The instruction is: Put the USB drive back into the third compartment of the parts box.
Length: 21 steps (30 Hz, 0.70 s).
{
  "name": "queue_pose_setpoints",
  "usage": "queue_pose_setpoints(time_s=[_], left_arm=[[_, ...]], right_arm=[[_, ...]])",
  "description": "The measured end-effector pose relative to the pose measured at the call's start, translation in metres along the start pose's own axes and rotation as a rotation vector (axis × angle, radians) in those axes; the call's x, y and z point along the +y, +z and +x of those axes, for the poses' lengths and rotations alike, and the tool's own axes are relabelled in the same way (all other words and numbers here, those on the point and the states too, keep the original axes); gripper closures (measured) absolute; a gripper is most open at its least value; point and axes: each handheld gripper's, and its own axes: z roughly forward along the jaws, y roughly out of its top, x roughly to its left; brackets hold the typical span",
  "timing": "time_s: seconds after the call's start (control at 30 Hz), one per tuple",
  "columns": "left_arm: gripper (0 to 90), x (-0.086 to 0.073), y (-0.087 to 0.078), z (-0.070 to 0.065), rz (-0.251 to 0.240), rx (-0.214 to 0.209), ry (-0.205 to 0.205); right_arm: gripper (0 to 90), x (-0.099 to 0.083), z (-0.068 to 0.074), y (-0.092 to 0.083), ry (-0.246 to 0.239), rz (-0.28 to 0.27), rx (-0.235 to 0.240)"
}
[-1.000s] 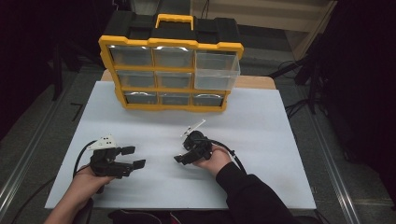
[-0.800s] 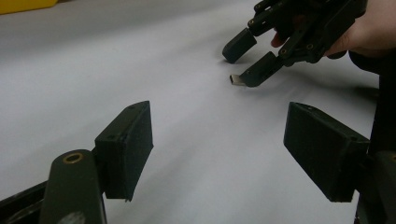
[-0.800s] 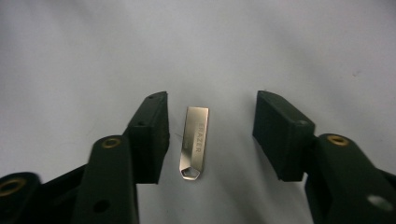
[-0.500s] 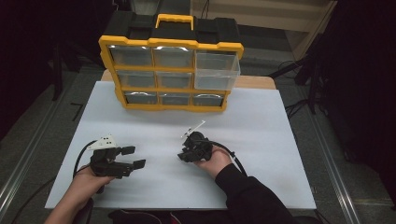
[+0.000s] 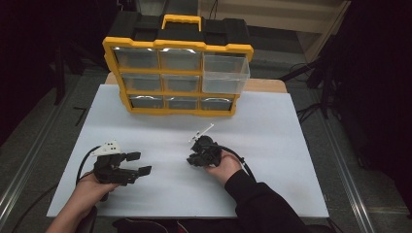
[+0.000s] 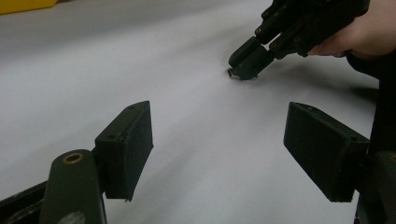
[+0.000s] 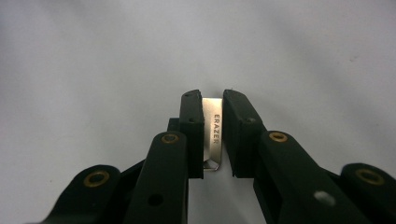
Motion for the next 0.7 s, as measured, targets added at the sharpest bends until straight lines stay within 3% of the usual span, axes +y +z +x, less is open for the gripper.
queue_pose_setpoints(time_s=[0.17, 0.7], left_arm=[[25.2, 0.000, 0.000, 0.000, -0.003, -0.002, 0.000], [25.2, 0.000, 0.000, 0.000, -0.003, -0.001, 0.000]], right_arm=[[76.0, 0.001, -0.006, -0.007, 0.017, -0.005, 0.053], [76.1, 0.003, -0.014, -0.038, -0.011, -0.054, 0.078]])
